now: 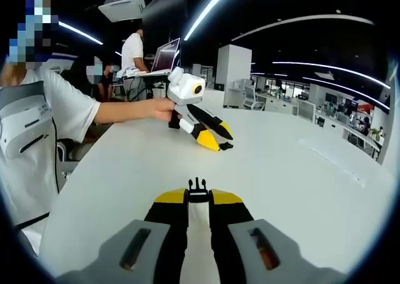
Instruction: Snap the two parts of the plastic buckle together until the buckle closes and remains connected.
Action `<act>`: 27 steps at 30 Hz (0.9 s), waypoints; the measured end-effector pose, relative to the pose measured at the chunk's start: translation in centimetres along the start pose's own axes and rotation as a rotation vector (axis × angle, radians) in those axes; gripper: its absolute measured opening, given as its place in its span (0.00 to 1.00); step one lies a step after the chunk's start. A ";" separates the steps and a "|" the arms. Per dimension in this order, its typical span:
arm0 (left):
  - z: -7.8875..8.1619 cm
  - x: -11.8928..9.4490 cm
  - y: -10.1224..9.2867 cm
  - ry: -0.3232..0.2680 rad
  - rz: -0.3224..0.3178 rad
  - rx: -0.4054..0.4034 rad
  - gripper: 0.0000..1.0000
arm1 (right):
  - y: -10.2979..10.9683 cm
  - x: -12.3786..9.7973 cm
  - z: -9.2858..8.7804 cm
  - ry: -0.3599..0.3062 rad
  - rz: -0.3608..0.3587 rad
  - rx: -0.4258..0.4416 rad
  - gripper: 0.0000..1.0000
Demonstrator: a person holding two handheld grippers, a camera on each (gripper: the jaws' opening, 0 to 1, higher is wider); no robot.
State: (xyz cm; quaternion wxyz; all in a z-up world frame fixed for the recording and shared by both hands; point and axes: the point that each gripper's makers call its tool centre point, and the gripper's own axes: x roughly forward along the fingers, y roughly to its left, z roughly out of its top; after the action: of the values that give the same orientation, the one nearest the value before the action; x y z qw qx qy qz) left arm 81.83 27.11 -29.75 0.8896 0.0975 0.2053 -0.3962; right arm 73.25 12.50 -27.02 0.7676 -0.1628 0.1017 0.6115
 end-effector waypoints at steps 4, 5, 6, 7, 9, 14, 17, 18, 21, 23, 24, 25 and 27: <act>0.0 0.0 -0.2 0.000 -0.006 0.002 0.31 | 0.1 0.1 0.1 -0.002 0.003 0.001 0.11; 0.0 0.0 -0.2 0.001 -0.006 0.003 0.30 | 0.1 0.1 0.1 -0.002 0.004 0.000 0.11; 0.0 0.0 -0.2 0.002 -0.006 0.005 0.30 | 0.2 0.1 0.1 -0.003 0.004 0.000 0.11; -0.1 0.0 -0.2 0.003 -0.007 0.004 0.29 | 0.2 0.1 0.2 -0.004 0.005 0.000 0.11; 0.0 0.0 -0.2 0.000 -0.010 0.004 0.28 | 0.2 0.1 0.1 -0.003 0.005 -0.001 0.11; 0.1 0.0 -0.2 0.000 -0.016 0.006 0.24 | 0.2 0.1 0.1 0.002 0.008 -0.001 0.11; 0.1 0.0 -0.4 0.000 -0.023 0.003 0.21 | 0.2 0.1 0.2 0.001 0.009 -0.002 0.11; 0.1 0.1 -0.4 -0.001 -0.025 0.004 0.20 | 0.2 0.1 0.2 0.000 0.010 -0.003 0.11; 0.1 0.1 -0.6 -0.003 -0.037 0.012 0.18 | 0.1 0.1 0.2 0.002 0.009 -0.004 0.11; 0.1 0.1 -0.6 -0.003 -0.033 0.013 0.17 | 0.1 0.1 0.2 0.002 0.008 -0.004 0.11; 0.1 0.1 -0.6 -0.003 -0.032 0.015 0.17 | 0.1 0.1 0.2 0.002 0.007 -0.005 0.11; 0.1 0.1 -0.6 -0.003 -0.032 0.017 0.17 | 0.1 0.1 0.2 0.001 0.008 -0.003 0.11; 0.1 0.0 -0.6 -0.002 -0.029 0.013 0.17 | 0.1 0.1 0.2 -0.001 0.008 -0.002 0.11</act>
State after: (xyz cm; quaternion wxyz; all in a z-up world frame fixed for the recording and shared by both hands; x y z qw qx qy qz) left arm 81.41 26.64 -29.67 0.8832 0.1002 0.2034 -0.4106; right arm 73.16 12.67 -26.83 0.7649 -0.1629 0.1015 0.6149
